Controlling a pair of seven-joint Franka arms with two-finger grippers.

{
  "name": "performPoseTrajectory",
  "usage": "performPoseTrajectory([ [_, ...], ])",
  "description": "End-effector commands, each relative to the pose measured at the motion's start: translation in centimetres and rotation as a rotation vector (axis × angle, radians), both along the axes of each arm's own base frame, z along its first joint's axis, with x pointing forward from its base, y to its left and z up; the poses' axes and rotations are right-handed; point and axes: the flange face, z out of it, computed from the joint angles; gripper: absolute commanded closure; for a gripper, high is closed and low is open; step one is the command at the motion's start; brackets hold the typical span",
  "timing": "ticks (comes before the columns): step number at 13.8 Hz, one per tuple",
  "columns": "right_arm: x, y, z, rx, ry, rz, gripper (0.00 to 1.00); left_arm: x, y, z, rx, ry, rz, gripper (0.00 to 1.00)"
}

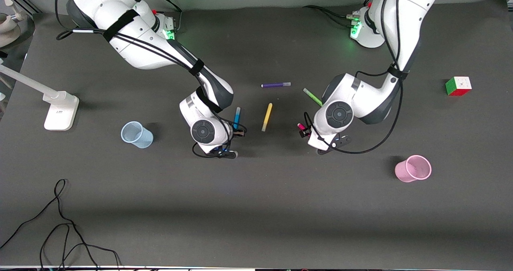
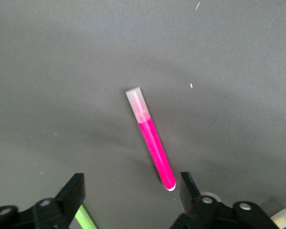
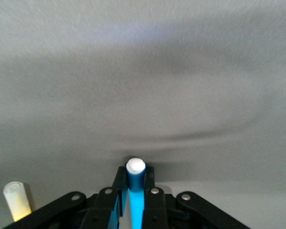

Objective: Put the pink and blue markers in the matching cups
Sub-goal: 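Carry the blue marker with the right gripper over the clear cup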

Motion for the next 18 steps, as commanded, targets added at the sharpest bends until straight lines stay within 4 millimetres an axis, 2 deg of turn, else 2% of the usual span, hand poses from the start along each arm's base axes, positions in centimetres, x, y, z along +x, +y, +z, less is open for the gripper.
performPoseTrajectory([
  [1, 1.9, -2.0, 7.7, -0.022, -0.071, -0.024, 1.00, -1.2, -0.1, -0.9, -0.005, -0.027, 0.050, 0.13],
  [2, 2.9, -4.1, 11.4, -0.041, -0.099, -0.045, 1.00, -1.6, -0.3, -1.7, -0.010, -0.037, 0.064, 0.14],
  [4, 4.4, -8.7, 16.6, -0.099, -0.153, -0.062, 1.00, -2.5, -1.3, -3.3, -0.007, -0.034, 0.099, 0.15],
  [7, 3.0, -14.0, 21.4, -0.314, -0.334, 0.066, 1.00, -3.6, -2.8, -4.8, -0.008, -0.032, 0.104, 0.19],
  [9, 1.1, -16.6, 23.5, -0.391, -0.420, 0.192, 1.00, -3.6, -2.8, -5.7, -0.013, -0.031, 0.109, 0.27],
  [11, 0.0, -22.8, 24.0, -0.416, -0.499, 0.313, 1.00, -3.7, -2.9, -6.2, -0.018, -0.035, 0.110, 0.41],
  [14, -0.7, -31.3, 22.0, -0.378, -0.562, 0.386, 1.00, -3.8, -3.2, -6.1, -0.018, -0.035, 0.104, 0.65],
  [15, -0.6, -32.4, 21.0, -0.369, -0.575, 0.386, 1.00, -3.7, -3.1, -5.9, -0.017, -0.034, 0.104, 0.75],
  [17, -0.3, -32.3, 17.9, -0.345, -0.587, 0.388, 1.00, -3.6, -3.0, -5.6, -0.015, -0.035, 0.096, 1.00],
  [18, -0.5, -32.5, 16.8, -0.337, -0.586, 0.388, 1.00, -3.5, -2.7, -5.4, -0.013, -0.033, 0.098, 1.00],
])
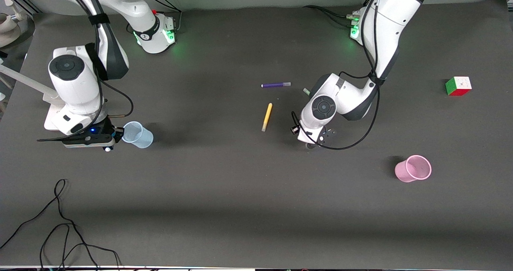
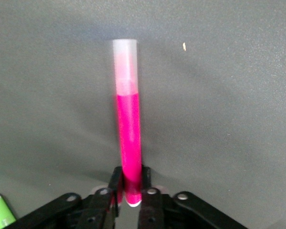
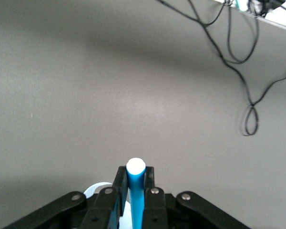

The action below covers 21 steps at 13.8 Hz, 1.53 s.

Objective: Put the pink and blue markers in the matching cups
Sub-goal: 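Carry the blue marker with the right gripper over the clear cup, then drop the blue marker into the clear cup while the left gripper carries the pink marker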

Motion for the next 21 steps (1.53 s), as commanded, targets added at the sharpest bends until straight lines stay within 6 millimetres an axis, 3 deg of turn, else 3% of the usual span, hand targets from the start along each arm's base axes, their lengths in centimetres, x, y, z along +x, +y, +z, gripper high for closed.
performPoseTrajectory([
  [1, -0.3, 1.1, -2.5, 0.007, -0.002, 0.025, 1.00, 0.0, 0.3, 1.0, 0.013, 0.002, 0.009, 1.00],
  [3, -0.5, 1.5, -3.0, 0.023, -0.005, -0.029, 1.00, 0.7, 0.6, 2.8, 0.030, 0.016, 0.006, 1.00],
  [6, -0.5, 1.5, -3.7, 0.023, 0.003, -0.037, 1.00, 4.2, 2.1, 9.9, 0.076, 0.068, 0.017, 1.00],
  [7, -0.5, 1.5, -3.7, 0.024, 0.003, -0.038, 0.75, 5.8, 3.1, 12.7, 0.092, 0.095, 0.016, 1.00],
  [8, -0.4, 1.4, -3.6, 0.024, 0.001, -0.039, 0.01, 7.6, 4.8, 16.0, 0.098, 0.126, -0.006, 1.00],
  [10, -0.5, 1.3, -3.1, 0.024, -0.001, -0.049, 0.00, 10.8, 10.6, 21.8, 0.070, 0.188, -0.079, 1.00],
  [12, -0.5, 1.2, -2.0, 0.028, -0.004, -0.064, 0.00, 12.8, 18.2, 24.5, 0.015, 0.236, -0.160, 1.00],
  [14, -0.7, 1.3, -0.1, 0.013, 0.009, -0.082, 0.00, 14.1, 25.4, 24.8, -0.040, 0.236, -0.187, 1.00],
  [15, -0.7, 1.3, 1.0, 0.009, 0.021, -0.097, 0.00, 14.6, 28.3, 23.9, -0.070, 0.244, -0.197, 1.00],
  [17, -0.6, 3.7, 5.3, 0.102, 0.071, -0.170, 0.00, 15.0, 34.8, 22.3, -0.215, 0.244, -0.211, 1.00],
  [19, -0.2, 5.5, 10.9, 0.169, 0.172, -0.229, 0.00, 15.3, 38.3, 20.0, -0.291, 0.240, -0.235, 1.00],
  [21, 0.0, 5.7, 16.4, 0.213, 0.223, -0.264, 0.00, 15.4, 41.1, 17.3, -0.348, 0.251, -0.220, 1.00],
])
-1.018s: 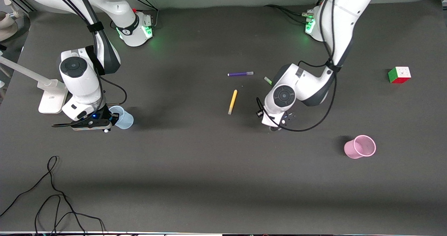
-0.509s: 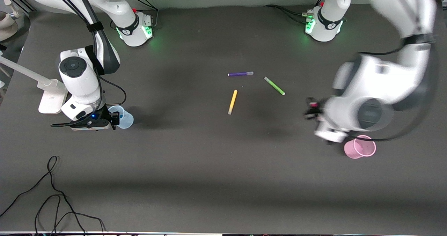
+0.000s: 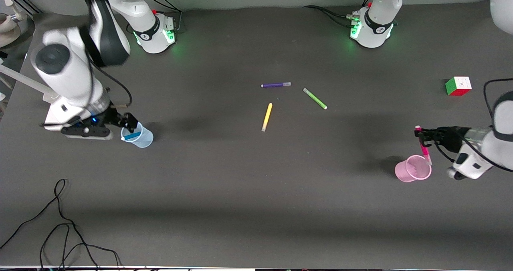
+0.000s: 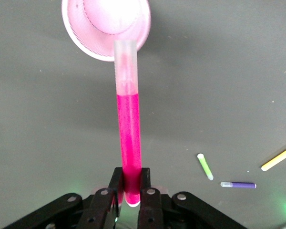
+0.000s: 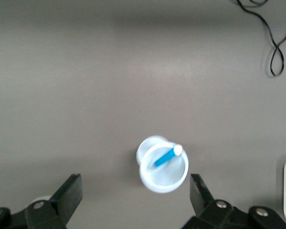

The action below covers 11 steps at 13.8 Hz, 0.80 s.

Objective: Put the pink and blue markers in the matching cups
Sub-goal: 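Lower the pink marker into the pink cup while the right gripper withdraws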

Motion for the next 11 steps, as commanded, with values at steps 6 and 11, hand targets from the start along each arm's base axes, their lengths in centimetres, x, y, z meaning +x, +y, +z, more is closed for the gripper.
performPoseTrajectory([
  [6, -3.2, -5.0, 15.5, 0.222, 0.058, 0.053, 0.00, 1.9, 2.7, -6.5, -0.173, 0.042, 0.070, 1.00],
  [11, -1.3, -7.0, 11.7, 0.249, 0.099, 0.036, 0.00, 2.8, 3.7, -7.9, -0.187, 0.037, 0.084, 1.00],
])
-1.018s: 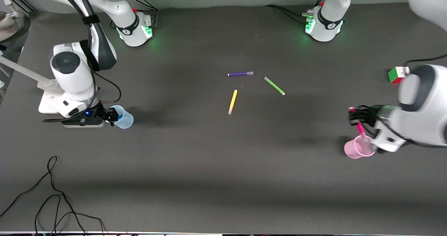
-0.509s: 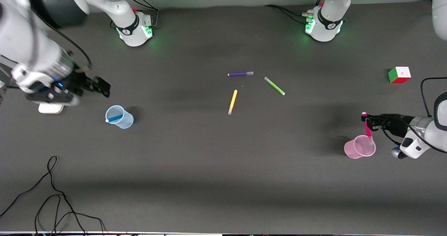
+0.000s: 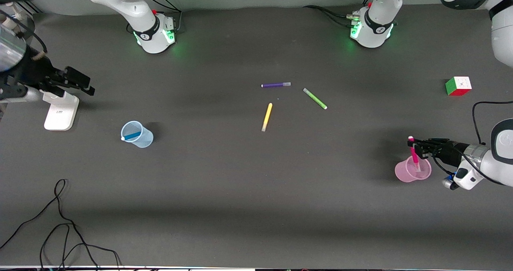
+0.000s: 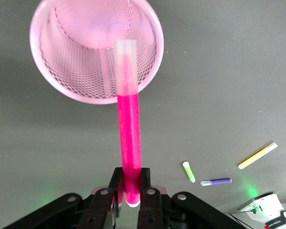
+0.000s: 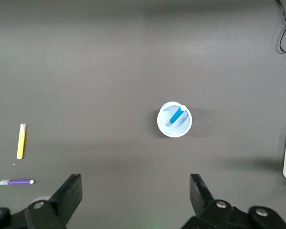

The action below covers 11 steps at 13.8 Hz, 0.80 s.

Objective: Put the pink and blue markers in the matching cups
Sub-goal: 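Lower the pink marker into the pink cup while the right gripper withdraws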

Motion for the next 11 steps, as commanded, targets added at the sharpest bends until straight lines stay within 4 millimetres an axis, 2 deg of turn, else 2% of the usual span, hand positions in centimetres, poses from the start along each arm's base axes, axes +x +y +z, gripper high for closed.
performPoseTrajectory([
  [1, 0.5, -0.4, -1.1, 0.026, 0.000, 0.008, 0.00, 0.9, 1.3, -0.2, -0.030, -0.018, 0.016, 1.00],
  [6, 0.7, 0.0, -1.4, 0.024, -0.004, 0.014, 0.00, 0.9, 1.9, -0.5, -0.042, -0.033, 0.002, 0.98],
  [8, 0.8, 0.3, -1.3, 0.016, -0.017, 0.020, 0.00, 0.8, 2.3, -0.7, -0.044, -0.031, 0.007, 0.84],
  [9, 1.0, 0.4, -1.3, 0.015, -0.026, 0.022, 0.00, 0.8, 2.5, -0.8, -0.046, -0.029, 0.010, 0.82],
  [10, 1.1, 0.3, -1.3, 0.013, -0.028, 0.021, 0.00, 0.8, 2.5, -0.8, -0.045, -0.030, 0.009, 0.75],
  [11, 1.1, 0.2, -1.4, 0.010, -0.026, 0.021, 0.00, 0.8, 2.5, -0.9, -0.051, -0.034, -0.001, 0.75],
])
